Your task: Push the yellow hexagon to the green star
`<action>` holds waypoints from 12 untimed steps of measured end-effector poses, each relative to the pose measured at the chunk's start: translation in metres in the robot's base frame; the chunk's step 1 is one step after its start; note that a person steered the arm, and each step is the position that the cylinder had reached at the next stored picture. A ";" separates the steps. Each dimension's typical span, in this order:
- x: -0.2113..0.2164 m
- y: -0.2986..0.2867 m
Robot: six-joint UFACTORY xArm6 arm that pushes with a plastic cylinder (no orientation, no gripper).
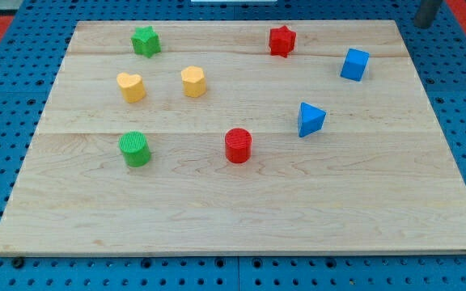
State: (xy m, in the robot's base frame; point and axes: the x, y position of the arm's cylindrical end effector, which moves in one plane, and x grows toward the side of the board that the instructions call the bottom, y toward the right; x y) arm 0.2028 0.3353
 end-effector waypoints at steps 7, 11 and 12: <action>0.092 -0.126; 0.101 -0.287; 0.100 -0.362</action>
State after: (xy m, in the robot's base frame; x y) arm 0.3029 -0.0264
